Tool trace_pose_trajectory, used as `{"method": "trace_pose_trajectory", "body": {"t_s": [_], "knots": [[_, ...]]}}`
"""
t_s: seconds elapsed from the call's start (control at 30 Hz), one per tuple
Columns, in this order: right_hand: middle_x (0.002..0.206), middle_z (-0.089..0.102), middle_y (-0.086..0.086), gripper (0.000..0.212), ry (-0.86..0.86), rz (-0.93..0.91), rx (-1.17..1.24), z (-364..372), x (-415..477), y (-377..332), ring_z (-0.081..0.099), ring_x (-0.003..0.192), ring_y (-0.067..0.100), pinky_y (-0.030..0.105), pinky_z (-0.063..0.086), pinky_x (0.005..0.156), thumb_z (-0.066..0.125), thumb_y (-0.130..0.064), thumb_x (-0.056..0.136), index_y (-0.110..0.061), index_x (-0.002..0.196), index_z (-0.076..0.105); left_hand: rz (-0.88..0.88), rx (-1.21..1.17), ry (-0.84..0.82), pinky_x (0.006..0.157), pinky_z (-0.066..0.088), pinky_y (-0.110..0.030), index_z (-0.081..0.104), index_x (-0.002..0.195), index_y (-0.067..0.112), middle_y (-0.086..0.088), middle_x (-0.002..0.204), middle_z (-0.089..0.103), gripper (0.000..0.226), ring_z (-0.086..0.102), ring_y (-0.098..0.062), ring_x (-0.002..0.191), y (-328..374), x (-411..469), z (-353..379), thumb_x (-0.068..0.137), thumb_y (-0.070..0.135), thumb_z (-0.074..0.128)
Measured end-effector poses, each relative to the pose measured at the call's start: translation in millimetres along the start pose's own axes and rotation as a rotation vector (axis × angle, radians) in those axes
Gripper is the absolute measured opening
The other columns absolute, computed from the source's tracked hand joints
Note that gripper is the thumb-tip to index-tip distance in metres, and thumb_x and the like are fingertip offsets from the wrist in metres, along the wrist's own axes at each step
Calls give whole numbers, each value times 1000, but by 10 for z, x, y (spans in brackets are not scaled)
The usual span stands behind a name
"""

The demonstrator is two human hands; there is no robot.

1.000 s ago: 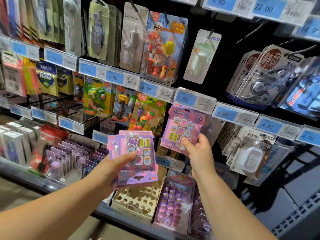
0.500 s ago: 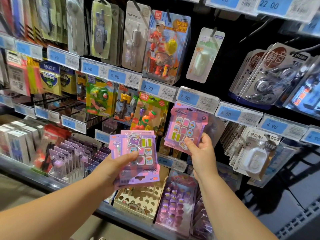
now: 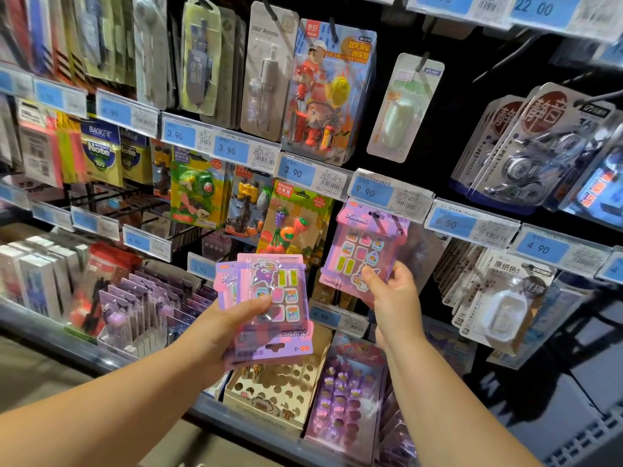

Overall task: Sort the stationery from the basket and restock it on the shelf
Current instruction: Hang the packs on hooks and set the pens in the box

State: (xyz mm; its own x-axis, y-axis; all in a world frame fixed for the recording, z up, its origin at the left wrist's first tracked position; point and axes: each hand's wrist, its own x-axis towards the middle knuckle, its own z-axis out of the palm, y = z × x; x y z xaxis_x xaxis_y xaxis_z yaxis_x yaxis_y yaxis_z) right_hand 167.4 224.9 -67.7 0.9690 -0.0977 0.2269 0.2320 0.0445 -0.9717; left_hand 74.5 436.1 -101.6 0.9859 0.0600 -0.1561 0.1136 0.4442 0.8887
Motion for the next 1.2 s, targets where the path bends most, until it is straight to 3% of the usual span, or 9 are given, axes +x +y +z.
{"method": "trace_pose_trajectory", "body": {"t_s": [0.3,0.37,0.47,0.6,0.83,0.97,1.07,1.13,1.2], "knots": [[97,39,-3,47,328,52,-443,71,-155,-48,45,87,19,29,35,66,72,-45,81,-16,102,42,-24,-48,-31,54,60,-39,63,107,12,-14,100,75,36,74,-28,74,1,-48,136,74,21,70],[93,42,-5,37,233,-67,-532,117,-277,-65,45,92,20,31,34,70,67,-46,84,-18,93,45,-22,-51,-39,55,60,-39,63,107,12,-15,100,75,34,74,-28,75,-11,-58,148,75,21,70],[76,49,-5,36,-180,-25,-530,203,-444,-125,48,73,15,30,36,62,61,-52,87,-18,81,51,-26,-47,-27,58,61,-40,64,106,13,-16,101,75,36,74,-29,79,-15,-65,159,73,25,71],[93,68,-10,36,-515,189,-442,269,-661,-125,67,78,5,17,50,60,78,-38,78,-24,106,59,-13,-26,-41,63,61,-42,63,117,10,-21,109,71,41,72,-36,89,-15,-77,165,79,26,69],[94,72,7,14,-435,259,-241,199,-610,-37,69,79,19,35,55,72,69,-9,86,-14,98,63,-46,-29,-3,77,55,-63,60,122,12,-16,104,74,55,73,-36,82,-21,-86,151,74,39,68],[87,71,9,14,-275,292,0,76,-495,-85,67,74,20,29,54,67,61,0,88,-12,90,66,-84,-27,84,88,52,-60,63,105,16,-9,101,76,57,72,-36,89,18,-93,92,60,50,72],[89,73,9,14,-177,306,140,-67,-398,-111,67,84,27,39,53,83,58,-3,91,-13,91,69,-119,-2,89,92,51,-58,66,98,14,-12,106,74,58,69,-38,95,35,-92,72,57,54,74],[82,75,7,13,-192,314,184,-148,-368,-152,71,74,24,40,60,69,55,-6,94,-10,93,67,-142,-7,65,83,55,-49,65,95,11,-11,100,75,50,68,-36,86,32,-92,74,63,49,70],[75,74,9,10,-236,320,135,-199,-365,-188,71,64,22,36,59,54,55,-8,94,-6,92,64,-166,39,32,94,49,-55,66,93,11,-14,106,73,52,63,-41,96,17,-96,71,60,50,73]]}}
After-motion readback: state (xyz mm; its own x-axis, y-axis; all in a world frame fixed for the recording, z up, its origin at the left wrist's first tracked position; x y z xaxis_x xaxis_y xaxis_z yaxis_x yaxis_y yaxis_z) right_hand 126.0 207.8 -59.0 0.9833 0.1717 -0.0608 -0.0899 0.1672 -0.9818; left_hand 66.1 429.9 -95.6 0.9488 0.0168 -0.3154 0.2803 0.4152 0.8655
